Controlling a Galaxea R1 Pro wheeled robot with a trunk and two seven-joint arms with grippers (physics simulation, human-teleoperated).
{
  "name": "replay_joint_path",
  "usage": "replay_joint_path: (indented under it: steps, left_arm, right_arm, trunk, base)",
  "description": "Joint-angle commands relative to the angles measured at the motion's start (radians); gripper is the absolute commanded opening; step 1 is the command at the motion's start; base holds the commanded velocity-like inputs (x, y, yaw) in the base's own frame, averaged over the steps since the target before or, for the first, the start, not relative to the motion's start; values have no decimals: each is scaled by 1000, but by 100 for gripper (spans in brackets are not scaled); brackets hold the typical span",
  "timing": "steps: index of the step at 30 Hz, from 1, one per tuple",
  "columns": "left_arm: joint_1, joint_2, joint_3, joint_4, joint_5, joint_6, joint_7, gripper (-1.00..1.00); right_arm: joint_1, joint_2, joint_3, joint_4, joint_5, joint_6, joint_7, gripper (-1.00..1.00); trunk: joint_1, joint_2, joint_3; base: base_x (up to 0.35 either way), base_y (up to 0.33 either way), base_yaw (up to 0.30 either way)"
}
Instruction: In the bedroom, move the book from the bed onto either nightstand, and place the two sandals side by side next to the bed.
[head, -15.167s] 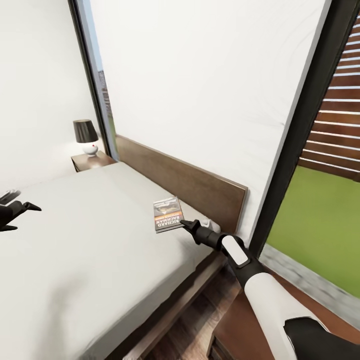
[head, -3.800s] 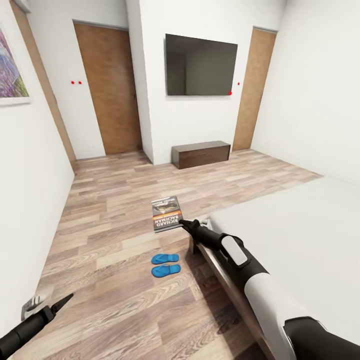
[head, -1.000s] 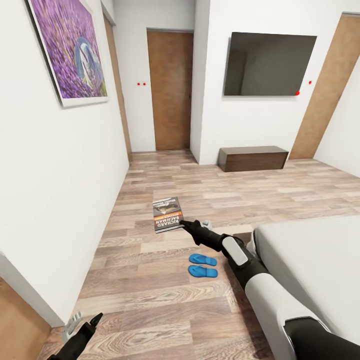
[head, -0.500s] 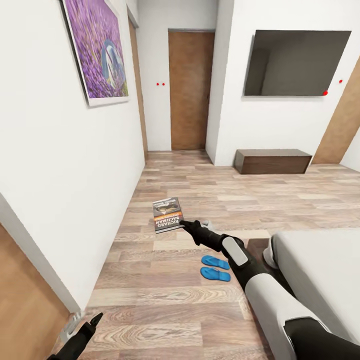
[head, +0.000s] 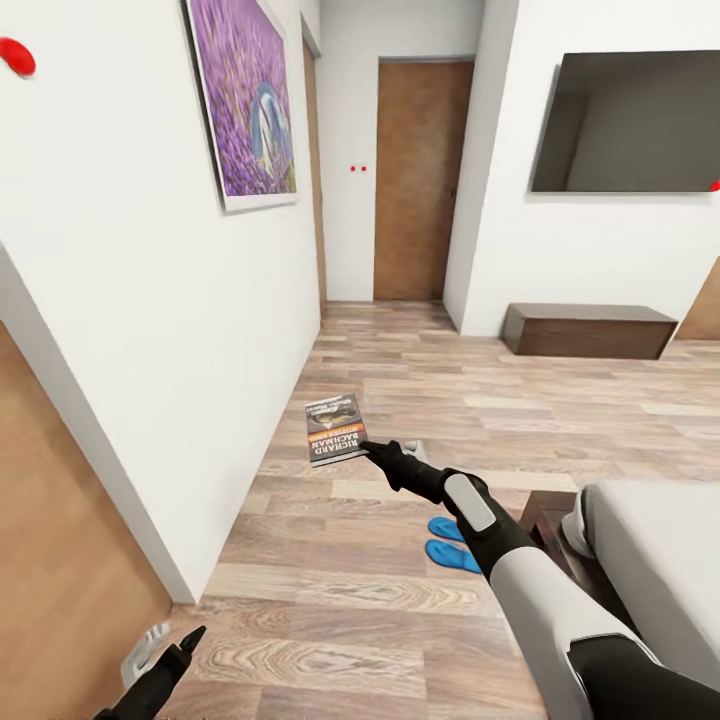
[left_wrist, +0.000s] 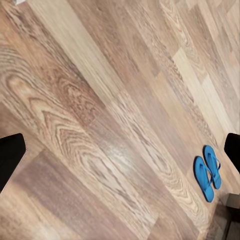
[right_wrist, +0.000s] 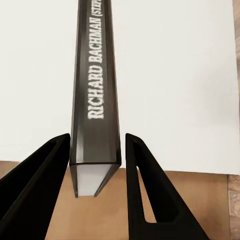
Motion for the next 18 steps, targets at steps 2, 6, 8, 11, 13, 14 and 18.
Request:
replay_joint_path:
  steps: [2,6,8,11,13,14,18]
  left_arm:
    - [-1,0,-9,1,4,-5,-3,100]
    - [-1,0,-28,1,3,-5,-3,100]
    - [-1,0,-45,1,4,-5,-2,100]
    - [-1,-1,-75,0,4,-6,-1,100]
    - [-1,-1,-94,0,4,-6,-1,100]
    - [-1,-1,-102,0,4,-6,0,100]
    - [-1,-1,-121,-1,4,-6,0,100]
  right_arm:
    - [-1,0,0,0,-7,4,1,-100]
    - [0,0,-1,0,-8,4,-3,-100]
    - [0,-3,-1,0,-8,4,-5,-100]
    - [1,-10,-2,0,-9,3,-6,-100]
    - [3,-17,-3,1,-10,3,-5,-100]
    - [4,-22,-4,2,-10,2,-5,-100]
    - [6,-49,-4,26,-12,1,-1,-100]
  trunk:
    - [0,0,-1]
    - [0,0,-1]
    - [0,0,-1]
    - [0,0,-1]
    - [0,0,-1]
    - [0,0,-1]
    - [0,0,-1]
  base:
    - [0,0,108]
    - [0,0,45]
    - [0,0,23]
    - [0,0,13]
    - [0,0,7]
    - [0,0,5]
    - [0,0,3]
